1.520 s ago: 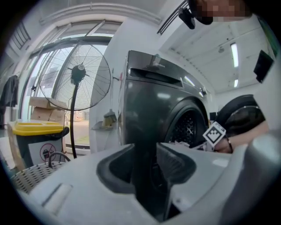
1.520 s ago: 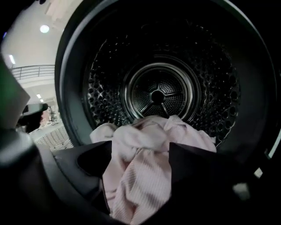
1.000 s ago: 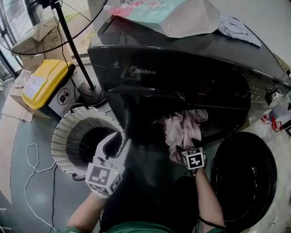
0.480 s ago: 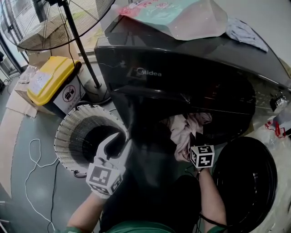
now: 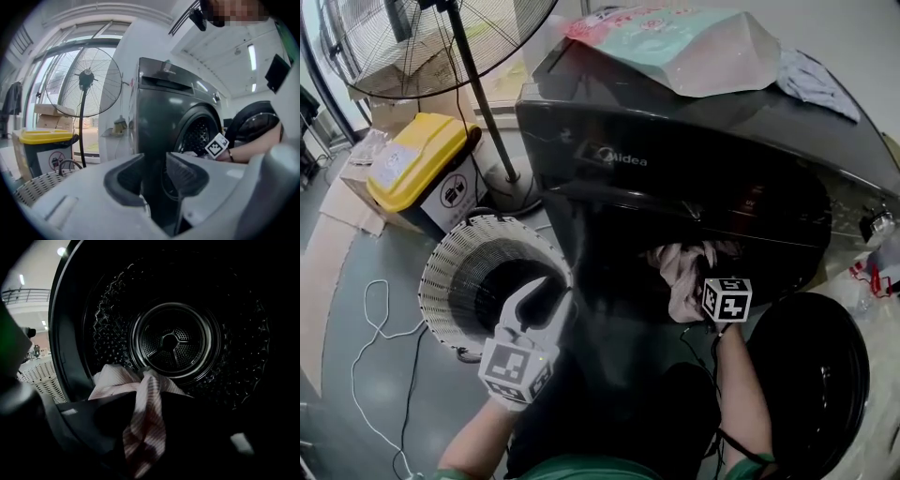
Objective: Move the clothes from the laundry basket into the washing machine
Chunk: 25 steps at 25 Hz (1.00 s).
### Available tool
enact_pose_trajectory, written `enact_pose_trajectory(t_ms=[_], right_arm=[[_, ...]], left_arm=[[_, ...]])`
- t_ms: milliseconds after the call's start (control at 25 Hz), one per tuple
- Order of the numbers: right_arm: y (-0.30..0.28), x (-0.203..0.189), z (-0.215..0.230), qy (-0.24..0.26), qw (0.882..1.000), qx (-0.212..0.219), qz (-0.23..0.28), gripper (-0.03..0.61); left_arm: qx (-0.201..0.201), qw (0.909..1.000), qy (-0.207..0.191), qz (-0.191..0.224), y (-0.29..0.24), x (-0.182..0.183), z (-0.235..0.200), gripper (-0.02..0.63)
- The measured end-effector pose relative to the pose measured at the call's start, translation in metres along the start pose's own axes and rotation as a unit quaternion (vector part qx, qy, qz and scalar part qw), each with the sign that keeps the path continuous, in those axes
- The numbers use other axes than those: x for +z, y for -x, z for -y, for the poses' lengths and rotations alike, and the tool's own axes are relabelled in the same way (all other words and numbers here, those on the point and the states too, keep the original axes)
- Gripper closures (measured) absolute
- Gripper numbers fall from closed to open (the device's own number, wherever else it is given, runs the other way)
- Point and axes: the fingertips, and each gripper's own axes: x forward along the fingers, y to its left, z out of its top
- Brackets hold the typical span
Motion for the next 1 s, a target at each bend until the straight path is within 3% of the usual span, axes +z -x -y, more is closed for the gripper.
enact_pose_trajectory(t_ms=[120,400,520,680,920,1000], right_arm=[[0.011,-0.004,0.007,-0.019,1.0,-0.009,0.003,0.311],[0.066,0.001,-0.009,-0.079,0.996,0.016,0.038,0.23],[0.076,-0.017,-0.03,-0.079,0.996,0.045,0.01,0.131],[0.067,-0.057,-0.049,-0.038,0.996,0.06,-0.052,0.067],[0.032,-0.117,-0.053,0.032,0.986,0.051,-0.156,0.086],[0.021,-0.127,-0.05,0.078,0.981,0.038,-0.172,0.271]], left_arm=[[-0.001,1.0,0.001,0.001,0.0,0.0,-0.001,0.469],[-0.016,0.9997,0.018,0.009,-0.007,-0.002,0.002,0.469],[-0.025,0.9993,0.027,0.009,-0.012,-0.008,0.004,0.469],[-0.041,0.9988,0.027,0.007,-0.019,-0.012,0.012,0.469],[-0.042,0.9988,0.024,0.008,-0.016,-0.009,0.014,0.469],[-0.035,0.9992,0.02,0.007,-0.013,-0.007,0.011,0.472]])
